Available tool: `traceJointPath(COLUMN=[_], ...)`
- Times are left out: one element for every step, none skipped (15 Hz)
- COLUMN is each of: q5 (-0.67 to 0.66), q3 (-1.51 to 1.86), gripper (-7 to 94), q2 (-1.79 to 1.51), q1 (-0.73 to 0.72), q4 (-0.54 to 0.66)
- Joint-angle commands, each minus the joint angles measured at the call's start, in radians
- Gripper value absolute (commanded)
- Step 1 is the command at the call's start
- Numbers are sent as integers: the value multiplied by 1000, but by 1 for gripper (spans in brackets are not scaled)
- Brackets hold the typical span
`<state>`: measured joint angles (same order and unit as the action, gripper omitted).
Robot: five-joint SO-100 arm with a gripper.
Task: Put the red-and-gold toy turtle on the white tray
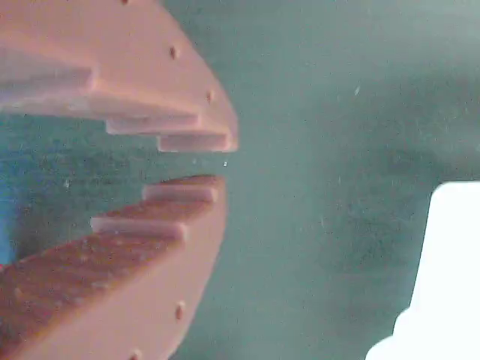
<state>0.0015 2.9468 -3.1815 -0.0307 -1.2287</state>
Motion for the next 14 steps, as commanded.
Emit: traceJointPath(q5=[25,37,44,52,67,80,101,132,170,207,249,296,345,394], q3=[-155,-259,-359,-449,-546,-644,-752,-876,-1009,-1147,-1295,-1445,-1585,-1709], gripper=[0,0,0,0,0,0,0,0,0,0,0,0,0,0], q2=[207,333,457,575,693,811,925,1037,1141,1235,1335,1433,1526,1611], q1=[11,37,63,87,117,141,170,204,236,262,281,296,311,331], q4=[61,83,98,112,112,100,81,49,9,-46,-109,-173,-230,-268])
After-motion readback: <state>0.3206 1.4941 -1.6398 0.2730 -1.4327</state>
